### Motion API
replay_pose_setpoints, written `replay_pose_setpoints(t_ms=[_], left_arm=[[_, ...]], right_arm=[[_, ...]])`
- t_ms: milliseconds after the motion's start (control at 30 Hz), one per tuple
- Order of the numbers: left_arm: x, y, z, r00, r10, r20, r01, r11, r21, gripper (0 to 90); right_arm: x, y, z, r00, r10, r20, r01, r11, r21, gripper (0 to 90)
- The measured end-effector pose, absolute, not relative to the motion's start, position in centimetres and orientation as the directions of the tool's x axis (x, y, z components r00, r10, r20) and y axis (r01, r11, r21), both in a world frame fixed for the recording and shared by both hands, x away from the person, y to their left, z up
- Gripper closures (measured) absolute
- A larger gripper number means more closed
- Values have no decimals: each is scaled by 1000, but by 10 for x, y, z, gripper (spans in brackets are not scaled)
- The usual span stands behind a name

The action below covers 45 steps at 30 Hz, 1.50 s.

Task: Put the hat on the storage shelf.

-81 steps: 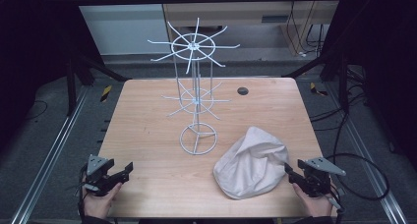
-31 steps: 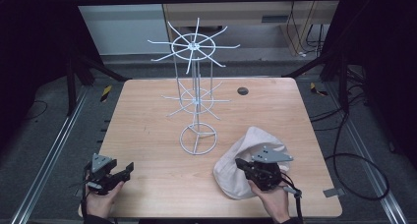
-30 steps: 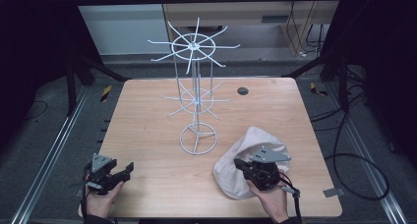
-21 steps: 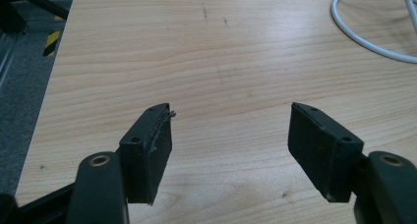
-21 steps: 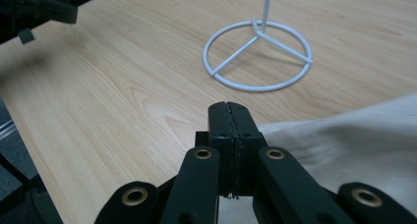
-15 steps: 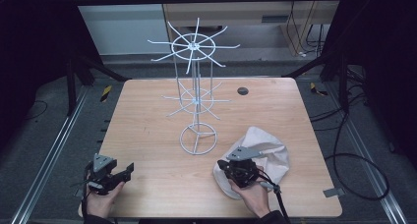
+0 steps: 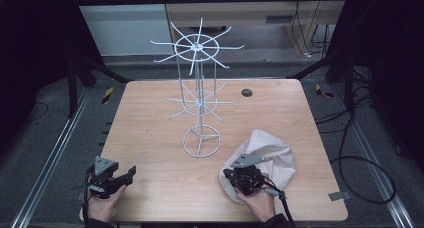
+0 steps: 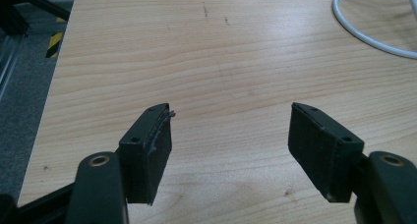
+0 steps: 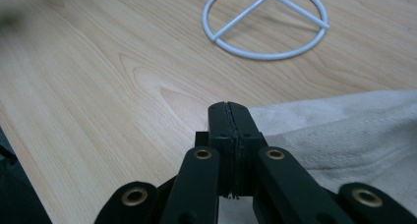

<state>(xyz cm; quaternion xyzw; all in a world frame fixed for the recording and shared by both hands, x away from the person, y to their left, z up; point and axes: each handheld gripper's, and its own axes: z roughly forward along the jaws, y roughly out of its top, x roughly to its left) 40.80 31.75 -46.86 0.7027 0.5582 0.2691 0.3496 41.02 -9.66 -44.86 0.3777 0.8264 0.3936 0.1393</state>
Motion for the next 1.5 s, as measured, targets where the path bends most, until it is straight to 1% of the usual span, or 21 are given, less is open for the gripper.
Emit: replay_pose_setpoints(t_ms=[333, 533, 733, 1133, 1200, 1267, 1500], left_arm=[[407, 318, -468, 227, 974, -13, 595, -128, 793, 328], [407, 318, -468, 228, 974, -11, 596, -130, 793, 327], [407, 319, -468, 223, 975, -14, 599, -126, 791, 327], [408, 319, -469, 221, 975, -12, 601, -127, 789, 326], [408, 319, -469, 222, 975, -11, 603, -128, 787, 326], [408, 318, -469, 222, 975, -10, 603, -129, 787, 327], [408, 318, -469, 224, 975, -7, 602, -133, 788, 327]], right_arm=[[401, -113, -448, -675, 735, 67, 522, 411, 748, 885], [393, -131, -448, -668, 740, 86, 532, 393, 750, 883], [390, -141, -448, -657, 748, 89, 540, 386, 748, 879], [377, -176, -449, -603, 793, 93, 570, 346, 745, 870], [377, -181, -449, -595, 796, 110, 574, 325, 752, 878], [376, -179, -447, -600, 793, 106, 560, 321, 763, 899], [382, -159, -442, -630, 769, 110, 521, 313, 794, 900]])
